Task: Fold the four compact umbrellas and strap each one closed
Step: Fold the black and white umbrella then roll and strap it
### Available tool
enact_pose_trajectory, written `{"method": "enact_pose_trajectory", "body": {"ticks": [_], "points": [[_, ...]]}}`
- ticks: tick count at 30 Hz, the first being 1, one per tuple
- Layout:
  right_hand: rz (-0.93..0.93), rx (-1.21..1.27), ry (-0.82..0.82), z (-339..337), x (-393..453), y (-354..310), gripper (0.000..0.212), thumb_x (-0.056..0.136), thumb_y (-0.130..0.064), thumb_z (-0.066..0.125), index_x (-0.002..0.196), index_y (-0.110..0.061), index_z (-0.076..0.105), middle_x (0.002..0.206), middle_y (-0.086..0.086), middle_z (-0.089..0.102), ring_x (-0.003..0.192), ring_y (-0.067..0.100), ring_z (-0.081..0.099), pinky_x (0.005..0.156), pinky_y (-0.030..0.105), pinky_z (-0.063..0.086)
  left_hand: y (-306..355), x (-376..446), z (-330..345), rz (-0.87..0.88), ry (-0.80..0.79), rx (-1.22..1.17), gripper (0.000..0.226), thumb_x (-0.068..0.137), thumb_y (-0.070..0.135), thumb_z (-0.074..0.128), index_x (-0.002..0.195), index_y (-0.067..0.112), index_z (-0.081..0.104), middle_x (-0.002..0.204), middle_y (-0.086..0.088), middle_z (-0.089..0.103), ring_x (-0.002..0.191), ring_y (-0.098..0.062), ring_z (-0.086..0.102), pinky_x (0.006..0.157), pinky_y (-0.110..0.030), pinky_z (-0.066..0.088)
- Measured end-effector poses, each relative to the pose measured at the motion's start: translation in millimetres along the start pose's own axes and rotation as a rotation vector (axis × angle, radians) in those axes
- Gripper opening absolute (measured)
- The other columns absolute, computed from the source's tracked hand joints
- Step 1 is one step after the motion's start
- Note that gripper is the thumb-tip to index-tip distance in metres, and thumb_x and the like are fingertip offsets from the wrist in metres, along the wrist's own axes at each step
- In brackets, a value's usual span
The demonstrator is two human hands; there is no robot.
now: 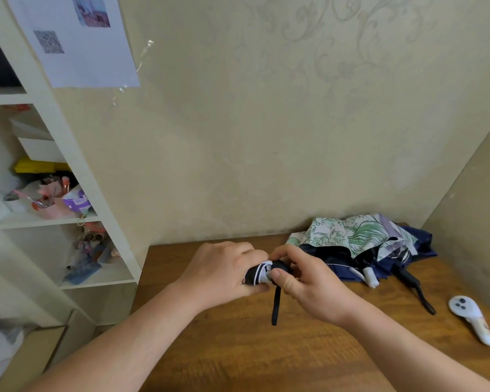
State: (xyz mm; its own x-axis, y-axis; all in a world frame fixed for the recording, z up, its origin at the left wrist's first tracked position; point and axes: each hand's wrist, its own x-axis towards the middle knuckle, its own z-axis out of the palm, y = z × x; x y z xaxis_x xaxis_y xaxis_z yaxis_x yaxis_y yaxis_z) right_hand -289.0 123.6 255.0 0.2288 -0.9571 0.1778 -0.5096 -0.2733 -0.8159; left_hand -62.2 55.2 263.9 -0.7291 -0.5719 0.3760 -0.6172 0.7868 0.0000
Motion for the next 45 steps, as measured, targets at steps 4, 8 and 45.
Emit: {"method": "enact_pose_trajectory", "body": {"ticks": [4,8,45], "points": [[0.079,0.254,0.055,4.9,3.5,-0.5,0.020,0.088,-0.043,0.075,0.101,-0.034,0.062,0.095,-0.003,0.067,0.084,0.023,0.063,0.081,0.044,0.055,2.4,3.8,-5.1,-0.037,-0.035,-0.019,0.047,0.084,0.081,0.057,0.113,0.044,0.059,0.094,0.019,0.067,0.079,-0.005,0.063,0.053,-0.023,0.042],[0.058,0.101,0.108,7.6,5.6,-3.8,0.023,0.084,-0.026,0.078,0.093,-0.035,0.059,0.084,-0.014,0.062,0.073,0.006,0.054,0.067,0.021,0.046,0.1,4.3,-6.1,-0.048,-0.016,0.012,0.048,0.081,0.083,0.058,0.107,0.042,0.059,0.089,0.017,0.066,0.077,-0.008,0.064,0.051,-0.024,0.040],[0.520,0.714,-0.227,17.2,20.9,-7.1,0.044,0.095,-0.043,0.068,0.115,-0.004,0.066,0.095,0.013,0.070,0.060,0.018,0.055,0.053,0.022,0.038,-14.6,-0.7,2.4,-0.114,0.020,-0.189,0.107,0.047,0.068,0.094,0.137,0.036,0.046,0.126,0.015,0.060,0.108,-0.011,0.060,0.088,-0.025,0.041]]}}
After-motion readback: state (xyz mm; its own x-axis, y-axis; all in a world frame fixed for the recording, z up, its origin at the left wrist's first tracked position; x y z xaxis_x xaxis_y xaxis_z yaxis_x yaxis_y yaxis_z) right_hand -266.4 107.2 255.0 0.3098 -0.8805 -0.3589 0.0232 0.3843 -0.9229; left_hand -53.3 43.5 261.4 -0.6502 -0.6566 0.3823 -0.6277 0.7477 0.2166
